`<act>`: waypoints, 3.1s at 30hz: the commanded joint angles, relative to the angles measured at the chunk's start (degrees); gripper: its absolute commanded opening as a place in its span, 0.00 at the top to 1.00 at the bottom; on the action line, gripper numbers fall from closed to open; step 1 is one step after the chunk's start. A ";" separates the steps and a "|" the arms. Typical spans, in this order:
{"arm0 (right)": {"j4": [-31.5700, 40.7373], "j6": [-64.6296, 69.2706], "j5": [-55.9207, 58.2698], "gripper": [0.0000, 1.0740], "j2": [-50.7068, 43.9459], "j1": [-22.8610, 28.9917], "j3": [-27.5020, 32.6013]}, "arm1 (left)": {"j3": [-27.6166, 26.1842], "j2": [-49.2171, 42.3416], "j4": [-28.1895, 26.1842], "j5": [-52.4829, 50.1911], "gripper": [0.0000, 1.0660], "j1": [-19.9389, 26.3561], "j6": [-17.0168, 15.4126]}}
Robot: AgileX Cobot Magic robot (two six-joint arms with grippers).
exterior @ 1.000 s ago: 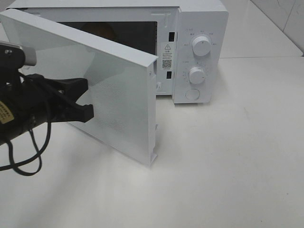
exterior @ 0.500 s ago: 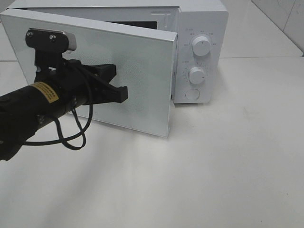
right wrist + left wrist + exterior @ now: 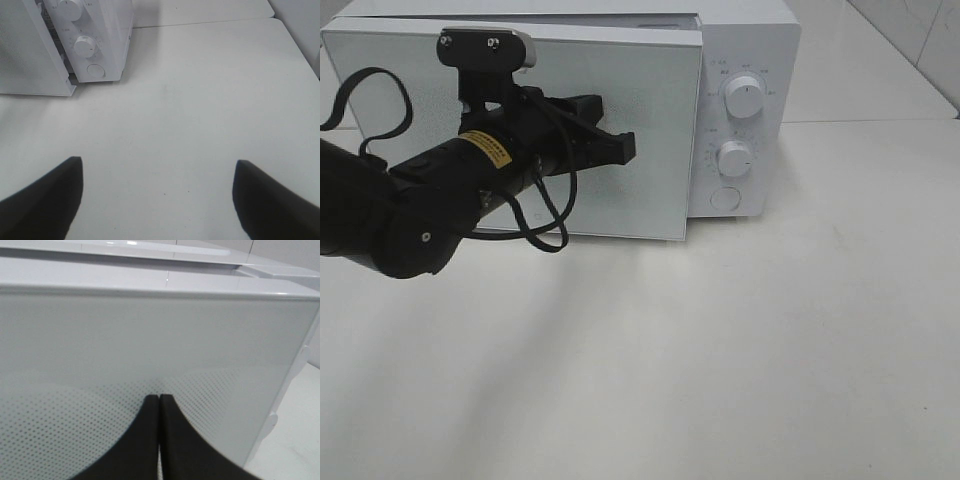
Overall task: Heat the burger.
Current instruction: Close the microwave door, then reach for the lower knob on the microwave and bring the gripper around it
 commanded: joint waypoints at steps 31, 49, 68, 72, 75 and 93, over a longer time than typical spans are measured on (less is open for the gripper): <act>0.29 -0.23 0.00 0.29 -1.43 -0.29 0.23 | -13.64 6.99 -1.95 12.95 1.00 -2.12 2.64; 0.29 -0.23 0.00 0.29 -1.43 -0.29 0.23 | -6.47 -3.32 -2.06 44.81 0.05 -6.36 2.64; 0.29 -0.23 0.00 0.29 -1.43 -0.29 0.23 | -6.47 -21.54 2.29 83.37 0.06 -0.92 2.64; 0.29 -0.23 0.00 0.29 -1.43 -0.29 0.23 | -6.47 -22.86 2.29 88.98 0.06 3.55 2.64; 0.29 -0.29 0.00 0.29 -1.43 -0.29 0.23 | -6.53 -24.01 2.35 94.19 0.06 8.59 2.64; 0.29 -0.29 0.00 0.29 -1.43 -0.29 0.23 | -2.41 -31.91 4.53 111.38 0.06 34.84 2.64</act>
